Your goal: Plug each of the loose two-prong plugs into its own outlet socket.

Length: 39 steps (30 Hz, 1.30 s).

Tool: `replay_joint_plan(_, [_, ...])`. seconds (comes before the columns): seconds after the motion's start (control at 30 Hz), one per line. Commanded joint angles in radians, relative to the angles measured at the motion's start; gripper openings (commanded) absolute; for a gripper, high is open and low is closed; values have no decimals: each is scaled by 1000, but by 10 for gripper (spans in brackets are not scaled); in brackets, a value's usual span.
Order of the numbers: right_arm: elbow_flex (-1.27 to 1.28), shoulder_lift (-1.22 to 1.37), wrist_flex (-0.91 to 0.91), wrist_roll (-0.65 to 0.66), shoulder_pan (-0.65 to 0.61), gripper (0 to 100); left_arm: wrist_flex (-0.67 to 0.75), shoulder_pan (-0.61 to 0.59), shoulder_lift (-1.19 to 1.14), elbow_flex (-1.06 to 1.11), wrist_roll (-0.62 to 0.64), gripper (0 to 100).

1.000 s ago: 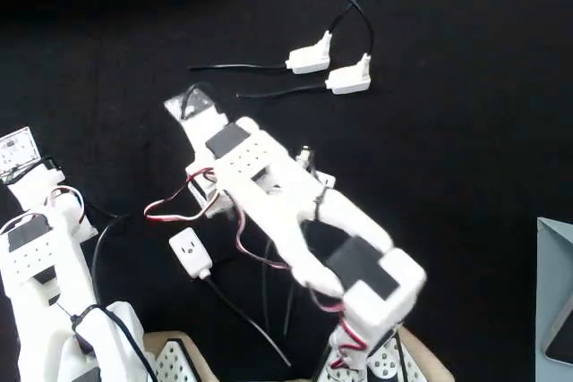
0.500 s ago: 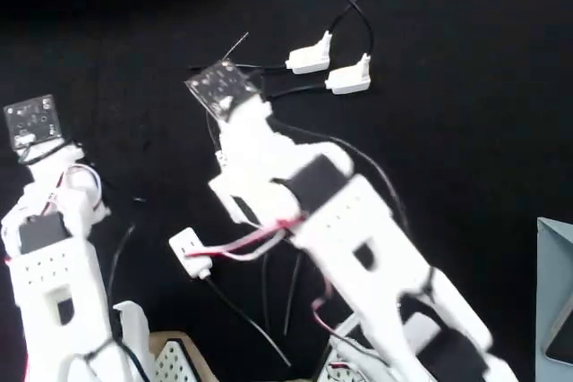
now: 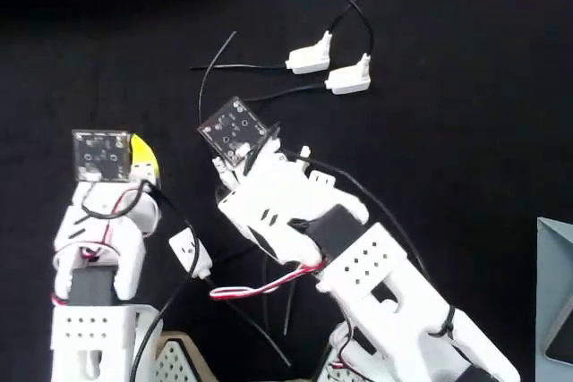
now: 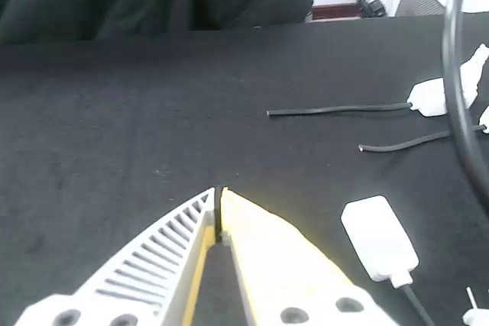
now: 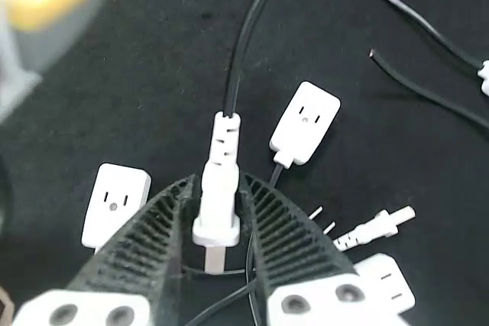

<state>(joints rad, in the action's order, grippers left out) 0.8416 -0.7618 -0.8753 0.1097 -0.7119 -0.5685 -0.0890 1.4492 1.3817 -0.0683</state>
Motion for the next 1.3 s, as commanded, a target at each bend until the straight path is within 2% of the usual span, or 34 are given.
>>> replay_joint_plan(0.0, [8, -25, 41, 8, -11, 11, 87, 15, 21, 45, 55, 33])
replay_joint_plan(0.27, [58, -30, 103, 8, -95, 11, 69, 101, 25, 48, 87, 34])
replay_joint_plan(0.63, [101, -25, 101, 8, -100, 11, 51, 179, 26, 44, 84, 33])
replay_joint_plan(0.83, [128, -30, 100, 5, -100, 11, -81, 249, 28, -35, 83, 33])
replay_joint_plan(1.0, [128, -25, 98, 2, -100, 11, -127, 288, 28, -54, 87, 33])
replay_joint_plan(1.2, [128, -27, 98, 0, -100, 11, -192, 292, 58, -97, 91, 33])
replay_joint_plan(1.27, [128, -30, 103, 0, -100, 11, -213, 292, 107, -97, 126, 33])
